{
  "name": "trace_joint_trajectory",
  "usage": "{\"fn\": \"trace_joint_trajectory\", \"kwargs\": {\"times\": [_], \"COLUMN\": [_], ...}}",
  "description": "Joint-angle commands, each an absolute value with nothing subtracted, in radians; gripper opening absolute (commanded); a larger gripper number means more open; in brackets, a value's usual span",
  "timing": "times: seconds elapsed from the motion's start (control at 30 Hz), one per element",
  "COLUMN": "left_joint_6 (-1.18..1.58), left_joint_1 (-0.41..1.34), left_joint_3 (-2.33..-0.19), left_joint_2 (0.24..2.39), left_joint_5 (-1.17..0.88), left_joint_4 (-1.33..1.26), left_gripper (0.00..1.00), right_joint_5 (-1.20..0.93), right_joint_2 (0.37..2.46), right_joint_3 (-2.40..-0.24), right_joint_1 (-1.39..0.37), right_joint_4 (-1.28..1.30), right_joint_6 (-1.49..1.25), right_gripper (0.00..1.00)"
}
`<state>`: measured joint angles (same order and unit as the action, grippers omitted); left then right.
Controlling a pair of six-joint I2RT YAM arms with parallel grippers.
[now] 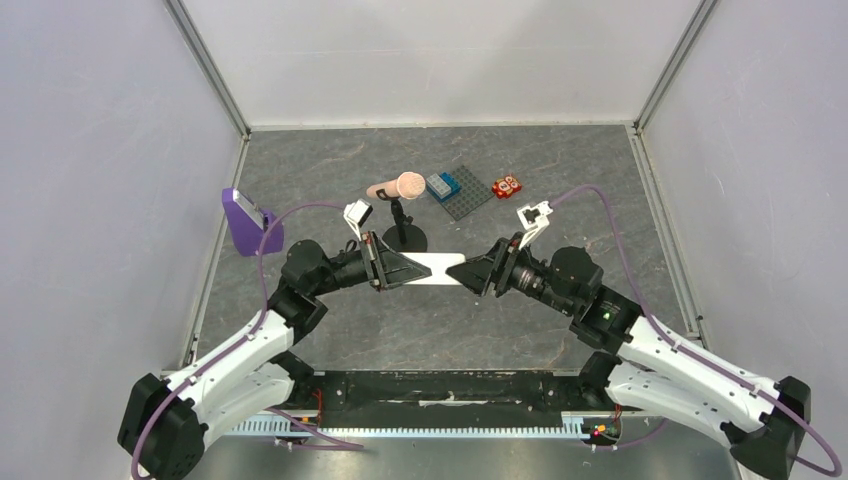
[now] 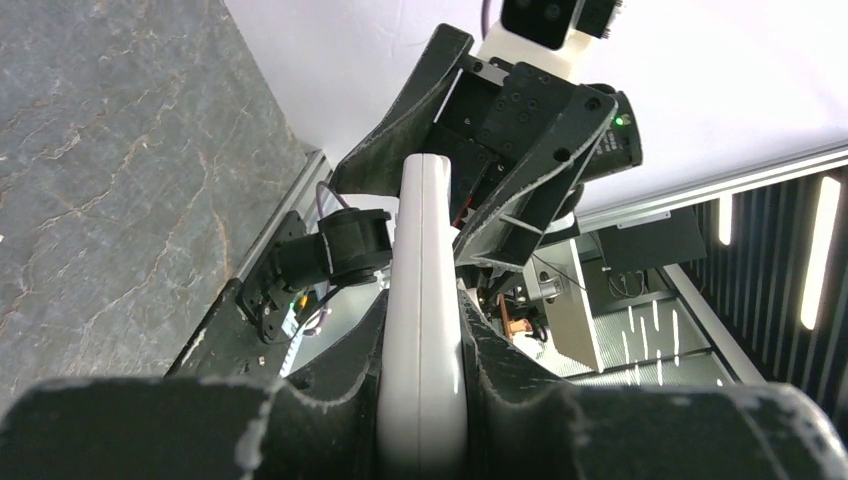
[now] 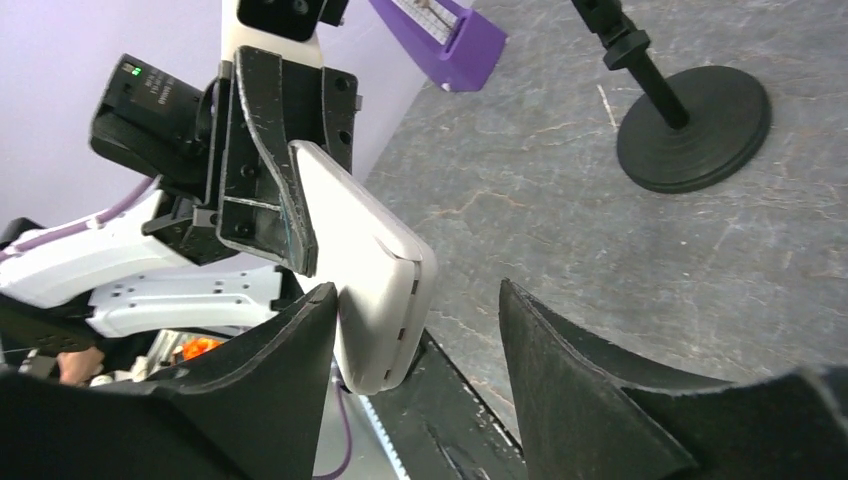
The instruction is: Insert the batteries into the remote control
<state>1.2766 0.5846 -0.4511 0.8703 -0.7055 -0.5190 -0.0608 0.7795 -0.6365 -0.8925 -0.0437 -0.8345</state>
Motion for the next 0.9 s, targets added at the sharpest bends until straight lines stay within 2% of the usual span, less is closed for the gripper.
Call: {"fn": "trace_joint_trajectory", "kwargs": {"times": [0.0,0.23,0.6,0.87], "left_joint_6": [1.342,1.344,1.351,1.303], "left_joint_1": [0.584,0.585,0.583,0.582], "left_joint_3": [-0.446,-0.441,-0.434,-0.437], "left_joint_2": [0.857,0.861,0.880,0.882], "left_joint_5": [-0.745,-0.753,-0.741,-0.724], "left_joint_4": [-0.651,-0.665,-0.688,-0.629], "left_gripper": [0.02,0.02,0.02,0.02], "right_joint_5": [-0.188,-0.239,-0.250,-0.234], "right_joint_2": [0.756,0.761,0.756,0.751], "right_joint_3": [-0.601,-0.568,-0.551,-0.572], "right_joint_1": [-0.831,-0.798,-0.783,-0.777], "right_joint_4": [-0.131,-0.168,-0.172,-0.132], "right_joint_6": [-0.912,-0.944,-0.941,-0.923], "right_gripper": [0.61,0.58,0.38,0.28]}}
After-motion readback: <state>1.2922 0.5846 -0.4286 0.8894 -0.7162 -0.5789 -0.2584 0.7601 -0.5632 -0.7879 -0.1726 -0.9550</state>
